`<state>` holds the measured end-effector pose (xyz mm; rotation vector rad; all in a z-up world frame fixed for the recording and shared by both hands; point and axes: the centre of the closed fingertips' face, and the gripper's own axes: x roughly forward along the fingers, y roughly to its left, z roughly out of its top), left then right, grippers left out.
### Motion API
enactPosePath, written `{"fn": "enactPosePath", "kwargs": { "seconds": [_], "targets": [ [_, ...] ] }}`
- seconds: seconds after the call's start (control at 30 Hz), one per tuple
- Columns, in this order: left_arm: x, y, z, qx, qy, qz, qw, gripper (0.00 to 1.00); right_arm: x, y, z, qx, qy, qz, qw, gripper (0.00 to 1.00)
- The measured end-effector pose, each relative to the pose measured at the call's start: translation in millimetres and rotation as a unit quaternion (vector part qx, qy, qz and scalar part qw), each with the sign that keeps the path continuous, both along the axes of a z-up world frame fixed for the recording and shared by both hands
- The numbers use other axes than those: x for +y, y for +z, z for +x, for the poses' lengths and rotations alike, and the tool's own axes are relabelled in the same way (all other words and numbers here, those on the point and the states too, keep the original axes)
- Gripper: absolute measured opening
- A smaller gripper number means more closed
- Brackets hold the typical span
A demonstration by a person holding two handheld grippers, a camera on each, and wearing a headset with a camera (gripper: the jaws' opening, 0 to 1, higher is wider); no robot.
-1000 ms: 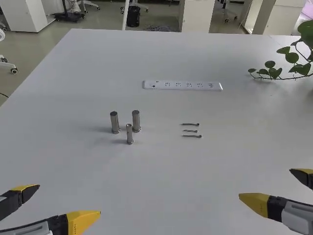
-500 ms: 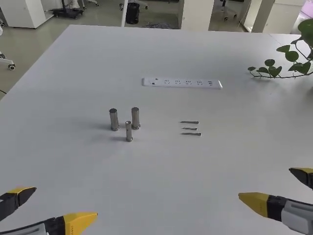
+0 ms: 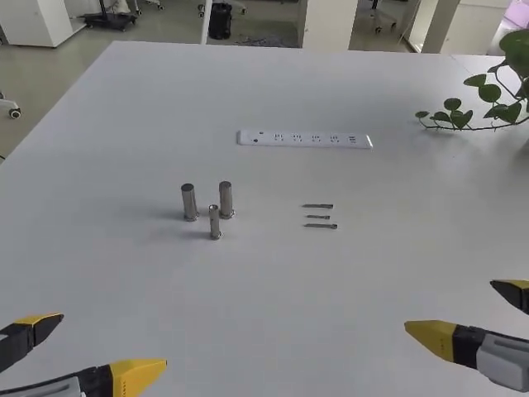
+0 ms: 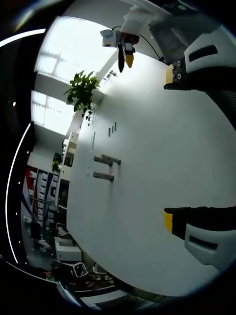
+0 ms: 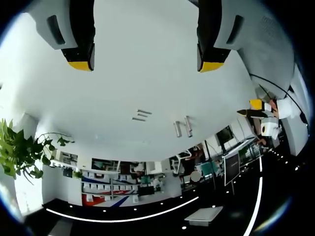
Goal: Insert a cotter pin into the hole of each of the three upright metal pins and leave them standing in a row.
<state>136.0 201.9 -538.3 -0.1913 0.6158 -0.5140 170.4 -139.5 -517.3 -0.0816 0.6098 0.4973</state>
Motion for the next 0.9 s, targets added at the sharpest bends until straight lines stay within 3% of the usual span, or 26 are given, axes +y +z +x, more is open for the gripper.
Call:
{"fn": "enactPosePath", "kwargs": {
  "seconds": [0.33,0.5,0.57,0.77,0.9],
  "targets": [
    [1.1,-1.8,-0.8,0.005,-0.001,0.000,1.0000,0.99,2.8,-1.6,0.6,0.005,0.003,0.000,1.0000,0.83],
    [1.9,2.0,4.6,-0.003,0.000,0.003,1.0000,0.99,3.2,-1.7,1.3,0.005,0.003,0.000,1.0000,0.83],
    [1.0,4.5,9.0,-0.016,-0.007,0.005,0.9998,0.96,3.0,-1.9,1.6,0.006,0.002,-0.001,1.0000,0.83],
    [0.9,4.3,24.1,-0.022,-0.015,0.017,0.9995,0.95,1.8,-2.1,2.0,0.006,0.000,0.000,1.0000,0.83],
    [-2.7,7.0,42.1,-0.032,-0.021,0.024,0.9990,0.92,1.2,-4.1,1.1,0.008,-0.002,0.001,1.0000,0.83]
  ]
}}
